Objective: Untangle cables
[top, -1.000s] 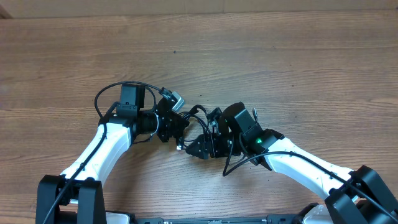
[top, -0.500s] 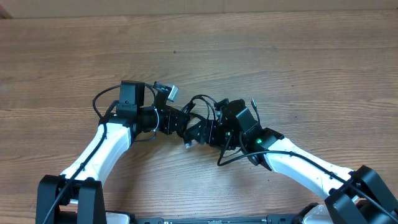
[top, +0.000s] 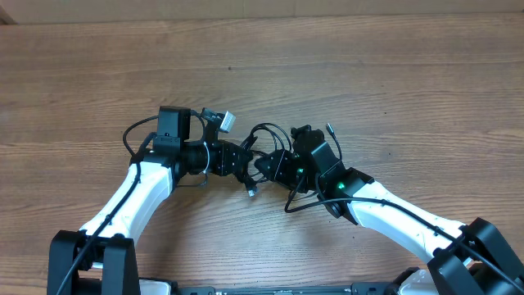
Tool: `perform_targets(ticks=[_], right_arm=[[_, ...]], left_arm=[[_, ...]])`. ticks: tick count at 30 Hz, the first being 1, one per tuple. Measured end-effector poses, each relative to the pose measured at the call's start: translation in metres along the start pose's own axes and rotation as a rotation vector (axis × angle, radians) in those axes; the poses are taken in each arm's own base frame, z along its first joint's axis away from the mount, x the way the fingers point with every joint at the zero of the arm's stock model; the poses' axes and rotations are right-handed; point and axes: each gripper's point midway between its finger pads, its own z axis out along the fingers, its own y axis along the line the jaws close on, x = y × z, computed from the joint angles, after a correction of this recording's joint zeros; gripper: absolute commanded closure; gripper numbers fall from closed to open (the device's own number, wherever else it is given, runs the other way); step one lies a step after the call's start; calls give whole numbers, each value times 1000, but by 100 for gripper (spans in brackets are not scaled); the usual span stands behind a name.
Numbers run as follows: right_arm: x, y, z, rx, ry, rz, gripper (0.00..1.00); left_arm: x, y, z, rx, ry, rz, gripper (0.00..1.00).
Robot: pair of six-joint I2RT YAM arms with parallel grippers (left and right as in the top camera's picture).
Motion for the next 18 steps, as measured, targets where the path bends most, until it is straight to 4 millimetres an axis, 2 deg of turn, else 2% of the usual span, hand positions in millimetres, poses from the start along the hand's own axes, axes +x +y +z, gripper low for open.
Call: perform_targets(ticks=[1,7,11,13,18], right_arm=[[0,0,0,2,-3,7,96],[0,-7,0,32,-5,16,96],[6,-14,-1,58,22,29,96],[9,-10,0,35,45,26,96],[21,28,-4,-138,136,-19,96]], left_arm=[[0,-1,0,2,1,0,96],[-1,-10,7,23,3,25,96],[-3,-8,7,12,-3,28,96],[-3,-5,7,-9,-6,26,96],[-6,12,3,-91,-22,12,96]])
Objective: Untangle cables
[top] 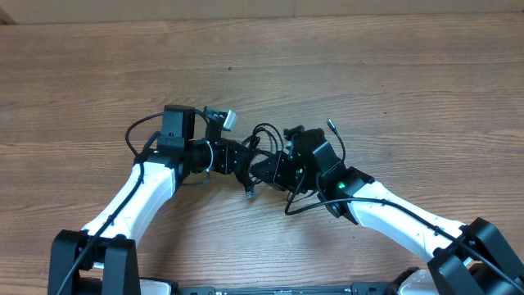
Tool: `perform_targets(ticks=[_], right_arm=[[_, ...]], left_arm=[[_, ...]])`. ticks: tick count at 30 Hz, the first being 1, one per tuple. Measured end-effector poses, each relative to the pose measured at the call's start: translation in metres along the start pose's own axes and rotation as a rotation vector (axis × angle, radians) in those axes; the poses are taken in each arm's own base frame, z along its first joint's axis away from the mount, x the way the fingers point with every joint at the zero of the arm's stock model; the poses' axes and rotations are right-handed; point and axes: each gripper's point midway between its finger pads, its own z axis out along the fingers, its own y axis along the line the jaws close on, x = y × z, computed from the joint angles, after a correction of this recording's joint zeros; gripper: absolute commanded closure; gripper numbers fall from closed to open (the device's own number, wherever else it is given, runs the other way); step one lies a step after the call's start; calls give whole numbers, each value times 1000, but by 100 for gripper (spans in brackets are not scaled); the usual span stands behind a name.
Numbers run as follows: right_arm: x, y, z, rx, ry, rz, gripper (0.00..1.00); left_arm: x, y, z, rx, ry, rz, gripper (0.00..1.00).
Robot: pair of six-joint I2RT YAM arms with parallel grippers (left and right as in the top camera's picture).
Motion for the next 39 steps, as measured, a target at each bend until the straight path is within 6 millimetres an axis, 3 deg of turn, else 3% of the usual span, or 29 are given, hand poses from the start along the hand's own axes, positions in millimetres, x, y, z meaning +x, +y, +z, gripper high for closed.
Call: perform_targets(ticks=[6,12,19,25,32,39], right_arm=[[21,54,-9,-256,149,-115,96],[33,89,-30,-446,252,-233,96],[41,123,-59,-628,313,-338,96],[48,157,-96,-812,314,-464,96],[47,171,-131,-890,334,-468,96],[33,165,-140,-866,340,-395,96]], left_arm=[[5,34,-9,-158,5,-62,96],[3,61,-21,-279,-16,-92,96],[2,70,-25,-333,-24,-96,96],[2,79,-30,-394,-25,-99,96],[-1,87,-38,-469,-36,-93,96],[-4,98,-47,-552,-48,-90,96]])
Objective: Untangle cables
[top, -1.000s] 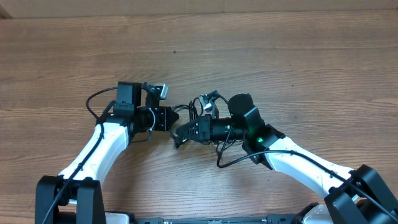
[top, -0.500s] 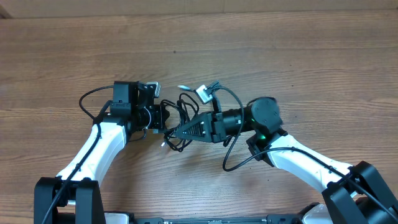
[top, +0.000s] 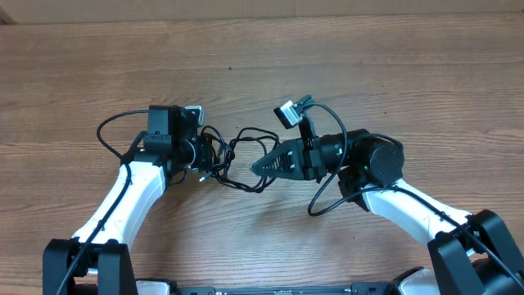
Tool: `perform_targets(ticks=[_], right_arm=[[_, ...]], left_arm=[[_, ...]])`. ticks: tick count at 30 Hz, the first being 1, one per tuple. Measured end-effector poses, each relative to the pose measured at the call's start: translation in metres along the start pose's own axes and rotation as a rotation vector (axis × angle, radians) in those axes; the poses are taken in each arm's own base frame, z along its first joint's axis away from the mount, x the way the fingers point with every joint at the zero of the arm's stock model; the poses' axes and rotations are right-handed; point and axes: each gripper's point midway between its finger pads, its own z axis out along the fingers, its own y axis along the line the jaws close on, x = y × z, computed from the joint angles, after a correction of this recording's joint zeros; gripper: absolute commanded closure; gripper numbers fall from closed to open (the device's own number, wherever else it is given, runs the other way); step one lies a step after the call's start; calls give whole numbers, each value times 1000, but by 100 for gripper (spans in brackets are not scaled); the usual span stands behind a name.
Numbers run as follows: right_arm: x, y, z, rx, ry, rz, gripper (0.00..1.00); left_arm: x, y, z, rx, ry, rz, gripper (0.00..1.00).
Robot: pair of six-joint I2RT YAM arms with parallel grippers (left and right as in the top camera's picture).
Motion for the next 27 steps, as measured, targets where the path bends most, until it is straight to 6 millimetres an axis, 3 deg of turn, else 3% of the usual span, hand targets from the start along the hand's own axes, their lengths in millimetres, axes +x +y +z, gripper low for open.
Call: perform_targets(ticks=[7,12,20,24,27], right_arm=[[-13,-7,-17,29,-46,73,96],[-30,-9,-41,58,-117,113,96],[-59,-12,-99,127,-264,96,93],[-77,-4,-136,155,-387,53,92],[-85,-10,-159,184,-453,86,92]], left_arm=[[-2,16,-1,-96,-11,-1,96],[-3,20,-3,-127,-12,1,96],[-6,21,-5,-142,-21,-8,96],[2,44,-6,-245,6,-28,96],[4,51,-7,-277,8,-33,96]])
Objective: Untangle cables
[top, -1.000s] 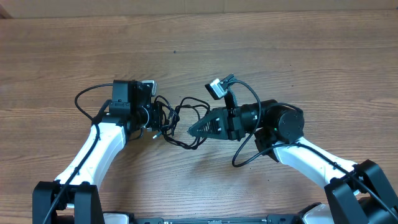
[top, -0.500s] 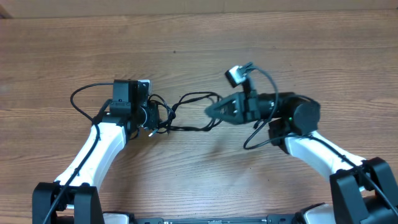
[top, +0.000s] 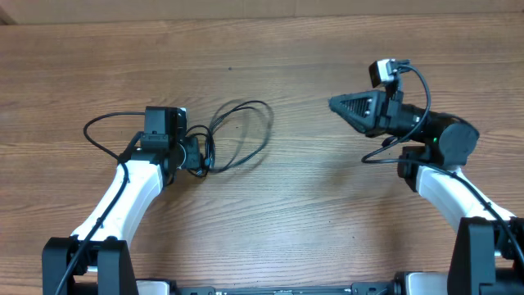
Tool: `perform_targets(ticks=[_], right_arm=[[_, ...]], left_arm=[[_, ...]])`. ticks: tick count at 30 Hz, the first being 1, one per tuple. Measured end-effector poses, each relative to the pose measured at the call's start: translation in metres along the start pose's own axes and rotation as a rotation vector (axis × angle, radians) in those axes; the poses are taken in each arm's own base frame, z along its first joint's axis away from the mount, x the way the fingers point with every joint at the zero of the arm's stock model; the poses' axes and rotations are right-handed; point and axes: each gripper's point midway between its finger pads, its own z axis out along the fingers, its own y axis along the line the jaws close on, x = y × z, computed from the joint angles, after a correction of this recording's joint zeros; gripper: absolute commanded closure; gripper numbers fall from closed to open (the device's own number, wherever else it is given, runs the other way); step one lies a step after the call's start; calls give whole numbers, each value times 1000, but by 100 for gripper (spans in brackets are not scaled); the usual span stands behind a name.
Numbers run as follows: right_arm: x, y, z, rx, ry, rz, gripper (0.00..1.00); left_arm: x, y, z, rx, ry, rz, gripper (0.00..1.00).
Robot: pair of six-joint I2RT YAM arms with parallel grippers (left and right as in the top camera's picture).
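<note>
A black cable [top: 211, 139] lies in a few loose loops on the wooden table [top: 311, 213], left of the middle. The loops run from my left gripper [top: 199, 156] up and to the right. The left fingers sit under the wrist, closed on the gathered end of the loops. My right gripper [top: 332, 104] is far to the right, pointing left. Its jaws taper to a closed tip, and I see no cable in them or near them.
Each arm's own black wiring arcs out beside its wrist, left wiring [top: 92, 131] and right wiring [top: 378, 152]. The table's far edge [top: 262, 21] runs along the top.
My right gripper was at the middle on the stretched tangle; now it is far to the upper right with no cable. The cable now lies in open loops by the left gripper, which shifted slightly left.
At first both grippers were tip to tip at the table's middle over a tight knot of cable. Then they stood apart with the tangle stretched between them. Now only the left gripper has the cable, lying in loose loops, and the right is away.
</note>
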Motion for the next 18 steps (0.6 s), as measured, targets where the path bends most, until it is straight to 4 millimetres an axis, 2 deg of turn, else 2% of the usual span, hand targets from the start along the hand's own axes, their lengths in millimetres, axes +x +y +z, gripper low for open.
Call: perform_targets(ticks=[2,3,4,7,9,12,14,16,18], right_arm=[[-6,-9,-6,28,-18,39,89],[-9,-15,-9,45,-22,64,82],[-10,-20,-12,60,-22,78,80],[-8,-31,-13,91,-6,106,73],[-4,-41,-12,111,18,125,59],[4,-57,-9,142,50,179,44],[12,-70,-5,165,74,235,23],[22,-85,-1,197,94,301,10],[35,-101,3,236,109,368,1]], left_arm=[[0,0,0,-1,-2,0,96],[0,0,0,0,-1,0,96],[0,-1,0,3,-1,0,96],[0,-8,0,45,3,1,96],[0,-18,-1,103,4,0,96],[-1,-35,-4,206,4,3,95],[-2,-49,-7,287,1,6,96],[-4,-63,-12,374,-4,11,96],[-6,-77,-17,458,-9,18,96]])
